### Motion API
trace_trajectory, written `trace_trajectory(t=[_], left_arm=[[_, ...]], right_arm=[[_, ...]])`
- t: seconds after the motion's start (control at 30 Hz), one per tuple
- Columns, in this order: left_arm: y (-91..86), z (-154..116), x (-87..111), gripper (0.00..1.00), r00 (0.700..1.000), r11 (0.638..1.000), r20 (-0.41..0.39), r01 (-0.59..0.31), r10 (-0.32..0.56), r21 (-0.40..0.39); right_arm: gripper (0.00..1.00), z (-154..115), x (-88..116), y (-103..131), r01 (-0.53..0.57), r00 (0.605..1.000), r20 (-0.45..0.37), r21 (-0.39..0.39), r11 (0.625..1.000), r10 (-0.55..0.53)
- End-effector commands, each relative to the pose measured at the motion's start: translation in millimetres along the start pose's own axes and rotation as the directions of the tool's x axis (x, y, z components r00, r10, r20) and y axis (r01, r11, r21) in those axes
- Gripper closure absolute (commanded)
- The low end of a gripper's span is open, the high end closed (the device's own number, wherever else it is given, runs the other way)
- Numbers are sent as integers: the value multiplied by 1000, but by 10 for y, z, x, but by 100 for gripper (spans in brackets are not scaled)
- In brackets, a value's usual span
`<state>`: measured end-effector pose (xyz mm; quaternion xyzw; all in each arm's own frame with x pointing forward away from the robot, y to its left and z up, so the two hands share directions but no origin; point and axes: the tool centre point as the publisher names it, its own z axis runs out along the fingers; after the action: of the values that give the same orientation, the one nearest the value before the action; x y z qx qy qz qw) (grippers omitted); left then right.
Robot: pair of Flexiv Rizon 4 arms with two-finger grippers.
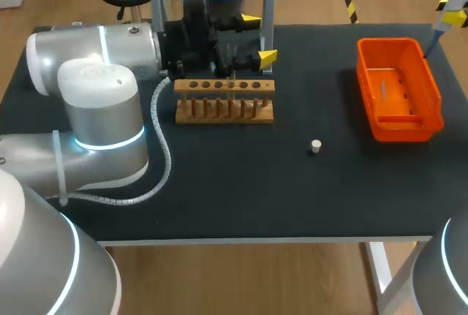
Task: Invert the test tube, pick up the pipette, mount the tip to pipette, aspirate from beaker and dispense into the tube, eject the tip, return the pipette, and cap with the stopper.
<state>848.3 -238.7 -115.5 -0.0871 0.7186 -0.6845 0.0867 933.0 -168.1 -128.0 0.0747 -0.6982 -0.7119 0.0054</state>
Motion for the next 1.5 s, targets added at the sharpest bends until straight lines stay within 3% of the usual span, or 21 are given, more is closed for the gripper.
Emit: trace_trajectory(t=[0.03,0.4,0.73,1.2,1.5], left_arm=[[8,14,-2,0,1000,1000,2,-1,1,3],[8,14,-2,0,1000,1000,2,-1,1,3],[8,14,-2,0,1000,1000,2,-1,1,3],[8,14,-2,0,1000,1000,2,-1,1,3],[8,14,-2,0,1000,1000,2,-1,1,3]], right_arm=[[100,-12,-9,6,0,1000,-4,3,1000,0],[100,-12,-9,6,0,1000,-4,3,1000,0],[100,607,351,136,21,1000,2,39,999,-21],[100,1521,629,139,7,1000,10,63,998,-7],[100,1908,790,66,-45,997,57,49,998,42]])
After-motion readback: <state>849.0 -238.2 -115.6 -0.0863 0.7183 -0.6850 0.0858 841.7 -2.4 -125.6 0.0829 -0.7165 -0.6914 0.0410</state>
